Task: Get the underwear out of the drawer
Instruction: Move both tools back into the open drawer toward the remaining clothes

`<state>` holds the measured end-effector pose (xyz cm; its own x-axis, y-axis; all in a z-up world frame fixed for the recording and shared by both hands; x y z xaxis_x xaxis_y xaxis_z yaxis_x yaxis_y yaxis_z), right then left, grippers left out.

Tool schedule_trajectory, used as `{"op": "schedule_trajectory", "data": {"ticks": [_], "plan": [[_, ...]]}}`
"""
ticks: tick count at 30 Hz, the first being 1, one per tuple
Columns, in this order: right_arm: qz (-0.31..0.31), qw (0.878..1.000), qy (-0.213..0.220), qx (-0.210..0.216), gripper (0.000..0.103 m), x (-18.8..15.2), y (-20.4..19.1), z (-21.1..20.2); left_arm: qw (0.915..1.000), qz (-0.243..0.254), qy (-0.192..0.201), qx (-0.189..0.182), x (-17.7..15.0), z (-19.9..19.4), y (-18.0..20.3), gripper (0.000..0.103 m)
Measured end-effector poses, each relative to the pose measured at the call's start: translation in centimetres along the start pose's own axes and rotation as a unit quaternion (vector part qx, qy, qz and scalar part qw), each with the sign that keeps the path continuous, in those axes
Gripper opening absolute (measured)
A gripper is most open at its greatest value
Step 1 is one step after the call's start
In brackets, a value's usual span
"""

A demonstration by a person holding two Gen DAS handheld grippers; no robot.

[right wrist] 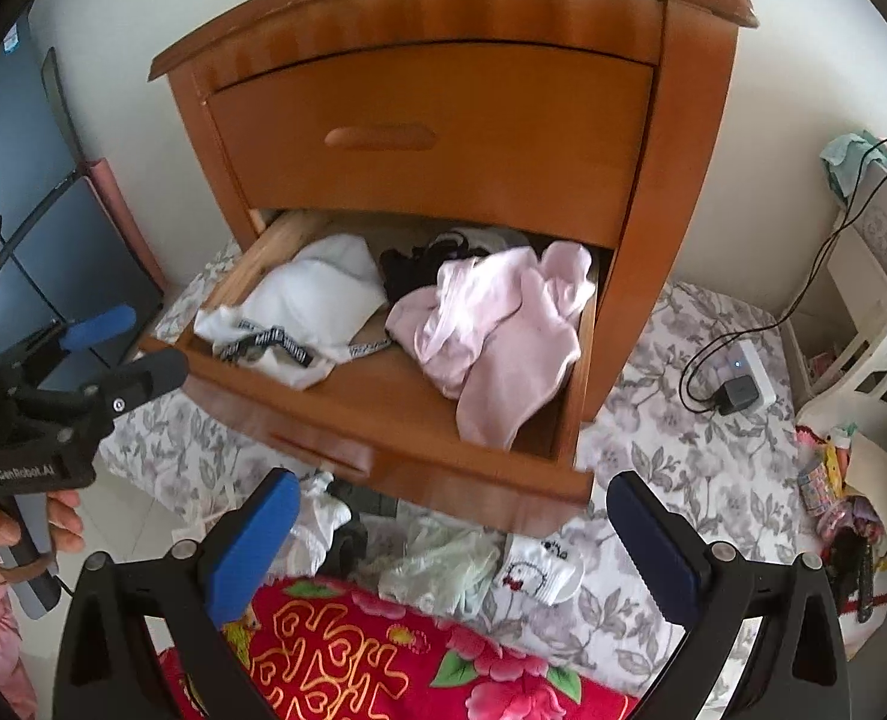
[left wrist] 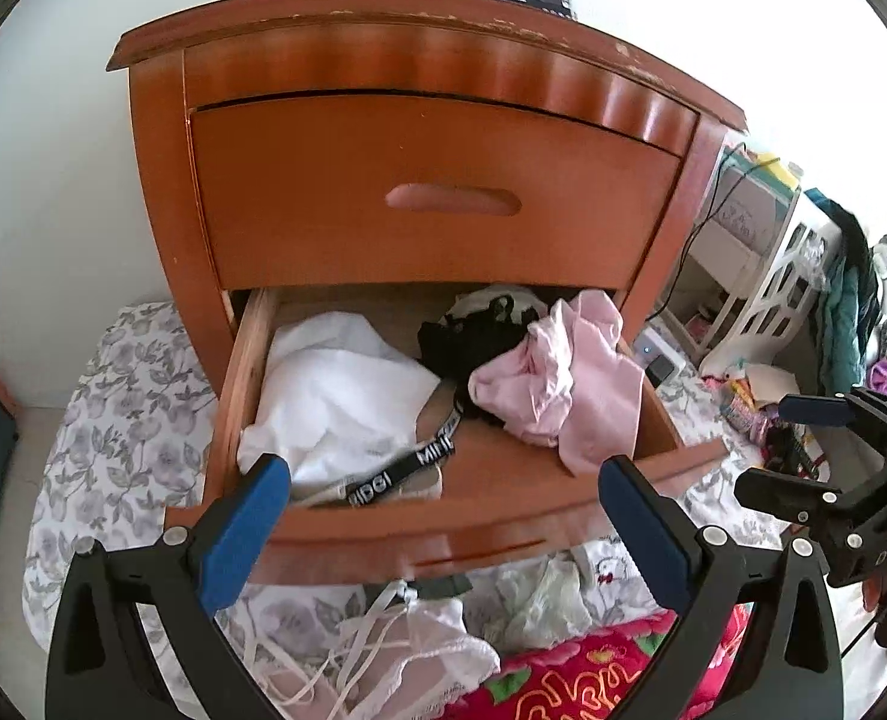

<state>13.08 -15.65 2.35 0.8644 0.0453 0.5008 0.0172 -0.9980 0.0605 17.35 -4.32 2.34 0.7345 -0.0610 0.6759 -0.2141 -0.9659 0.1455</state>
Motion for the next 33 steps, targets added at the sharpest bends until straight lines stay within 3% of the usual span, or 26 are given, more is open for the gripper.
{"op": "schedule_trajectory", "data": {"ticks": [14, 17, 25, 29, 33], "plan": [[0.018, 1.0, 0.025, 0.002, 0.103, 8.1, 0.8, 0.9, 0.9977, -0.059, -0.033, -0.01, 5.5, 1.5, -5.6, 0.102], [0.014, 1.0, 0.026, 0.003, 0.103, 9.2, 0.4, 1.8, 0.9951, -0.076, -0.062, -0.008, 4.9, 3.2, -6.5, 0.102], [0.014, 1.0, -0.025, 0.0, 0.102, 9.4, -0.6, 8.0, 0.9866, -0.098, -0.13, 0.007, 3.0, 7.9, -8.4, 0.102], [0.016, 0.999, -0.037, -0.004, 0.089, 9.5, -0.8, 10.2, 0.9823, -0.104, -0.155, 0.005, 2.4, 9.9, -9.1, 0.101], [0.023, 0.999, -0.048, -0.007, 0.082, 9.5, -0.7, 12.3, 0.9783, -0.105, -0.178, 0.011, 1.7, 11.5, -9.6, 0.082]]}}
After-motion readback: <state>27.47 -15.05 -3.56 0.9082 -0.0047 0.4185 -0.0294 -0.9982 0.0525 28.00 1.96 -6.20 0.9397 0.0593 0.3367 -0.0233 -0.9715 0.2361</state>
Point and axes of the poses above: each gripper's, at about its wrist camera, not at the fingertips, and z roughly the way its jaws point, y to its right, x to its top, the point moved 6 cm from there along z, roughly the way its jaws point
